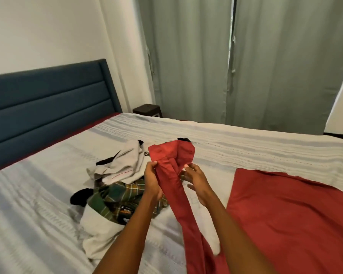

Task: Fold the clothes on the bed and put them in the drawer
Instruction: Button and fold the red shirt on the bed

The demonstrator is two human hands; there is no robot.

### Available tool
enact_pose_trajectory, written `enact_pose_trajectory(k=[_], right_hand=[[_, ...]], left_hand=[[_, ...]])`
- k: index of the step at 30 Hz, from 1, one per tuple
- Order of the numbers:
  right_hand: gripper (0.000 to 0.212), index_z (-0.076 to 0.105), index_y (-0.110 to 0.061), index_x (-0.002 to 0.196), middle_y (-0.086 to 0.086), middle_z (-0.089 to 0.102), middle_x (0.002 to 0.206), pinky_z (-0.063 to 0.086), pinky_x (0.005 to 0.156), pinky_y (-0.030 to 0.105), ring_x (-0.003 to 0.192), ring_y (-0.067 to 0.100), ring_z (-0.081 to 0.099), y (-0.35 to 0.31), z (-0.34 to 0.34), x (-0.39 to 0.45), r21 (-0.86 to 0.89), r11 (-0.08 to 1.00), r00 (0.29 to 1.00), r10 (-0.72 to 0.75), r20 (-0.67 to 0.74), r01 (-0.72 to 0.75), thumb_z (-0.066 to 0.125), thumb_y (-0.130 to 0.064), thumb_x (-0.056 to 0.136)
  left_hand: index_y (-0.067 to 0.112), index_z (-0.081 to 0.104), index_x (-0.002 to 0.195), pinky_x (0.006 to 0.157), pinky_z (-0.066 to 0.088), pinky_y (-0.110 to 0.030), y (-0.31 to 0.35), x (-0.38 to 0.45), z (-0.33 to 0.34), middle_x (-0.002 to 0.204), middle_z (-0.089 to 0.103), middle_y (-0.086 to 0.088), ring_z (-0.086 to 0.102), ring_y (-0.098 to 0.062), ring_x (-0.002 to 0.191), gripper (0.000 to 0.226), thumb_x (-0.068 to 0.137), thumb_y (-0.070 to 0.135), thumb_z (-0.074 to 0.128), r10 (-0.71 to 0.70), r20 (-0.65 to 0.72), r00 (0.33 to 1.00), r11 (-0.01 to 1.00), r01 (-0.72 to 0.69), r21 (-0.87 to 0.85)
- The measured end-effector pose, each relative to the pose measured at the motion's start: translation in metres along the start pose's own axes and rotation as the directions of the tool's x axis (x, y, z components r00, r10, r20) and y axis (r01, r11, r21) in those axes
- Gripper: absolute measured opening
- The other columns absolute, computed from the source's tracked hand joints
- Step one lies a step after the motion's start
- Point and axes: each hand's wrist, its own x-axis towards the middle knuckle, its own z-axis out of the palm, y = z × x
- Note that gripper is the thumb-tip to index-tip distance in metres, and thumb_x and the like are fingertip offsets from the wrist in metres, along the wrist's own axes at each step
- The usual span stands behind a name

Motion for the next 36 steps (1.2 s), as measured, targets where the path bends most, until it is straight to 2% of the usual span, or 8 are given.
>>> enact_pose_trajectory(k=[4,8,11,17,21,25,30,36], right_hand=[[0.011,0.057,-0.017,0.101,0.005,0.068,0.093,0.055,0.069,0.030,0.077,0.015,0.065,-0.013,0.059,-0.005,0.025,0.985,0.985,-0.173,0.006,0.173,0.066,-0.013,0.096],[0.014,0.061,-0.019,0.091,-0.005,0.063,0.080,0.047,0.067,0.025,0.068,0.003,0.059,-0.017,0.118,0.002,-0.224,0.906,0.933,-0.356,0.057,0.360,0.071,-0.009,0.091],[0.013,0.069,-0.031,0.092,-0.011,0.064,0.075,0.045,0.061,0.026,0.062,0.003,0.056,-0.015,0.161,0.011,-0.447,0.779,0.892,-0.434,0.123,0.440,0.070,-0.018,0.090],[0.040,0.069,-0.021,0.125,0.003,0.070,0.125,0.052,0.095,0.035,0.112,0.023,0.064,0.042,0.207,0.032,-0.774,0.498,0.863,0.095,0.496,0.390,0.054,-0.015,0.089],[0.048,0.063,-0.018,0.134,0.006,0.065,0.133,0.048,0.098,0.033,0.119,0.027,0.061,0.065,0.198,0.019,-0.810,0.467,0.892,0.090,0.443,0.356,0.048,-0.013,0.088],[0.036,0.075,-0.027,0.108,-0.003,0.074,0.112,0.053,0.083,0.029,0.095,0.015,0.067,0.058,0.170,-0.002,-0.794,0.523,0.931,0.003,0.366,0.310,0.050,-0.009,0.089],[0.027,0.075,-0.027,0.096,-0.012,0.073,0.097,0.051,0.078,0.027,0.089,0.009,0.067,0.048,0.110,-0.047,-0.768,0.584,0.963,-0.111,0.246,0.264,0.052,-0.013,0.095],[0.030,0.072,-0.034,0.101,-0.021,0.072,0.088,0.047,0.068,0.027,0.074,-0.001,0.064,0.059,0.004,-0.130,-0.821,0.546,0.971,-0.234,0.042,0.167,0.050,-0.014,0.095]], left_hand=[[0.014,0.070,0.101,0.088,0.056,-0.047,0.056,-0.017,-0.029,0.105,0.074,-0.016,0.070,-0.028,0.090,0.023,0.090,0.035,0.066,0.246,-0.068,0.967,0.926,-0.214,0.312],[0.018,0.063,0.100,0.071,0.055,-0.027,0.105,-0.025,-0.066,0.091,0.071,0.001,0.066,-0.015,0.083,0.016,0.096,0.033,0.063,0.571,-0.004,0.821,0.627,-0.433,0.647],[0.021,0.064,0.103,0.075,0.047,-0.029,0.132,-0.027,-0.101,0.095,0.068,0.003,0.062,-0.015,0.087,0.019,0.097,0.039,0.060,0.698,-0.028,0.716,0.433,-0.389,0.813],[0.008,0.062,0.103,0.071,0.057,-0.041,0.132,-0.010,-0.207,0.091,0.066,-0.011,0.065,-0.034,0.086,0.028,0.097,0.035,0.059,0.432,-0.247,0.867,0.492,0.003,0.871],[0.004,0.066,0.105,0.051,0.057,-0.034,0.120,-0.012,-0.232,0.089,0.068,-0.015,0.065,-0.027,0.072,0.019,0.098,0.019,0.057,0.285,-0.322,0.903,0.631,0.076,0.772],[0.010,0.064,0.113,0.083,0.056,-0.048,0.116,-0.011,-0.229,0.103,0.069,-0.013,0.066,-0.034,0.095,0.024,0.093,0.020,0.056,0.448,-0.305,0.840,0.501,0.046,0.864],[0.011,0.058,0.122,0.088,0.049,-0.045,0.096,-0.058,-0.184,0.118,0.062,-0.013,0.058,-0.033,0.108,0.028,0.096,0.017,0.052,0.651,-0.065,0.756,0.212,-0.100,0.972],[0.017,0.065,0.102,0.081,0.048,-0.033,0.005,-0.106,-0.147,0.101,0.070,-0.004,0.064,-0.023,0.096,0.016,0.096,0.009,0.051,0.326,0.330,0.886,0.134,-0.388,0.912]])
